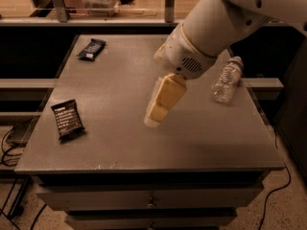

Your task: Move rxbar chocolate near rxbar blueberry

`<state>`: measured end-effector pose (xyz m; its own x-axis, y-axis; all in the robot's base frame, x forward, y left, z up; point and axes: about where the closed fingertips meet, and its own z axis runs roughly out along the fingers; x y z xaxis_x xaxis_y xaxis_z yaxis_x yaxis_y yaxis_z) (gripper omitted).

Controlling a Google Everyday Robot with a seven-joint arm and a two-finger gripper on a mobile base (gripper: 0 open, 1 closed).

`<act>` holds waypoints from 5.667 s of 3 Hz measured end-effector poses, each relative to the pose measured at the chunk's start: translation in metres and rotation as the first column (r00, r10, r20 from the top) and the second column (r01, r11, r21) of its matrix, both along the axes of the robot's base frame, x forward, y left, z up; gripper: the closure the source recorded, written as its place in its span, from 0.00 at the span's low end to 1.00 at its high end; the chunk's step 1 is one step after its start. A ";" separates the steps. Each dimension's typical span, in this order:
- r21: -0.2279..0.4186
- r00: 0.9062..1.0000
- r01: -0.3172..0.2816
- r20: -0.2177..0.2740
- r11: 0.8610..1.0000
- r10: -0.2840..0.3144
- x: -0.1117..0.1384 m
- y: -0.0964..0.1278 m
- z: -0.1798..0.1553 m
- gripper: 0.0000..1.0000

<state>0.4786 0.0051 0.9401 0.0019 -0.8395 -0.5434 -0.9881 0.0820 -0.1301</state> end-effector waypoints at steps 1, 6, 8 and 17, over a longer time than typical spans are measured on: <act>0.050 0.998 -0.048 -0.026 0.998 0.049 -0.005 0.025 -0.013 0.00; 0.281 0.986 -0.150 -0.032 0.948 0.165 -0.020 0.128 -0.055 0.00; 0.429 0.982 -0.173 0.003 0.887 0.190 -0.004 0.164 -0.070 0.00; 0.505 0.970 -0.188 -0.039 0.842 0.240 0.018 0.239 -0.119 0.62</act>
Offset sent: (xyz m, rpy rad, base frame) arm -0.0105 0.0923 -0.0466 0.2307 0.0824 0.1456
